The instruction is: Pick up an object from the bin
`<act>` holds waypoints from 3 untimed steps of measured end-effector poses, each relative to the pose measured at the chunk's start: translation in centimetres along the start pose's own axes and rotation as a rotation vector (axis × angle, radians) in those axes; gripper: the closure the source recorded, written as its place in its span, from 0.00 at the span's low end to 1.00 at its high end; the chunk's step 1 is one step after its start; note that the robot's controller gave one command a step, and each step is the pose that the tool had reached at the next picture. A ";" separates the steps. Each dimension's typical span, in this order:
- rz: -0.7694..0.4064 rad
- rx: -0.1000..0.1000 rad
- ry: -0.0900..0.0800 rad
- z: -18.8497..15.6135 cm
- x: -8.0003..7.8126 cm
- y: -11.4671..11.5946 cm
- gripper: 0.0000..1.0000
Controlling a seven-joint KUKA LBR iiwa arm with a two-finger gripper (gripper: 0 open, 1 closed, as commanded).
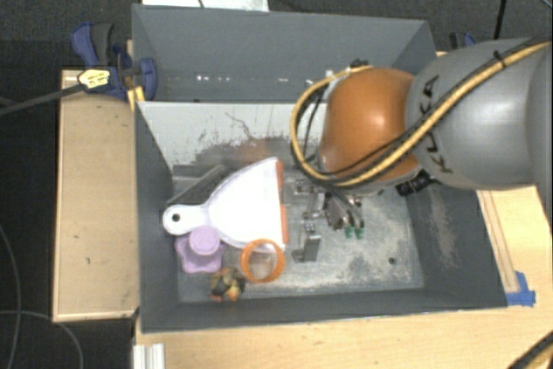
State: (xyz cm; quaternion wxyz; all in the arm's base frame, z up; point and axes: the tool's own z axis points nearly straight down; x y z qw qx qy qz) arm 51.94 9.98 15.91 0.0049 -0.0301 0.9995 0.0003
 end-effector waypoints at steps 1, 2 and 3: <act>-0.124 -0.001 0.003 5.9 1.7 1.9 0.00; -0.504 -0.003 0.007 8.7 1.7 2.2 1.00; -0.502 -0.003 0.007 8.7 1.7 2.2 1.00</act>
Offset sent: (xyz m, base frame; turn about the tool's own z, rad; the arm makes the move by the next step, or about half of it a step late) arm -0.0185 0.0200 -0.0891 -0.5077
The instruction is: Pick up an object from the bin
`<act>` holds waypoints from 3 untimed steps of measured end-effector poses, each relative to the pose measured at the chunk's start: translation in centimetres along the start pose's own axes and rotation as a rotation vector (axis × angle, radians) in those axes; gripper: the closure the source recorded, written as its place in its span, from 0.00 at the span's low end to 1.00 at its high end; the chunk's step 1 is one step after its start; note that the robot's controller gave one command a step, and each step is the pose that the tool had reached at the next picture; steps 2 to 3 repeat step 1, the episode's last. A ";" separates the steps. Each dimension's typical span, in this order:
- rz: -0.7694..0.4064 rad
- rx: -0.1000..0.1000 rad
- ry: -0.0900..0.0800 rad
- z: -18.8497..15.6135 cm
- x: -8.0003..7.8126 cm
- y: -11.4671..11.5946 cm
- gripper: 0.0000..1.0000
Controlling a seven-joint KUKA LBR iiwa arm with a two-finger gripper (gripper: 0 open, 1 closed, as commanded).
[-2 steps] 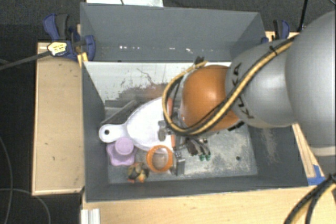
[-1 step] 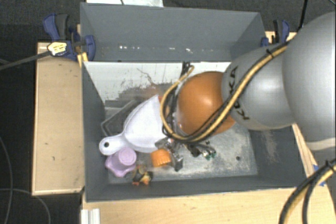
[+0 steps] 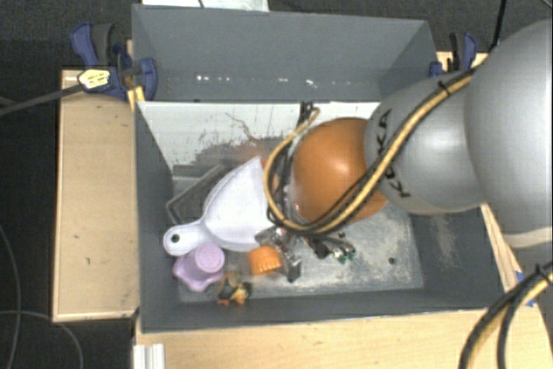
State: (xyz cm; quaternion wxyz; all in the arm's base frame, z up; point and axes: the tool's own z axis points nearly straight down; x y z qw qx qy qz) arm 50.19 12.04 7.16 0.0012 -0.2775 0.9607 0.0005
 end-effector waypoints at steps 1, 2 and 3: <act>-0.020 0.005 -0.008 -18.6 1.4 -1.2 1.00; -0.020 0.005 -0.008 -18.6 1.4 -1.2 1.00; -0.020 0.005 -0.008 -18.6 1.4 -1.2 1.00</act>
Offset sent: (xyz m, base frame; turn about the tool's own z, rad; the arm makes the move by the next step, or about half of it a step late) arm 0.0000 0.0000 0.0000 0.0000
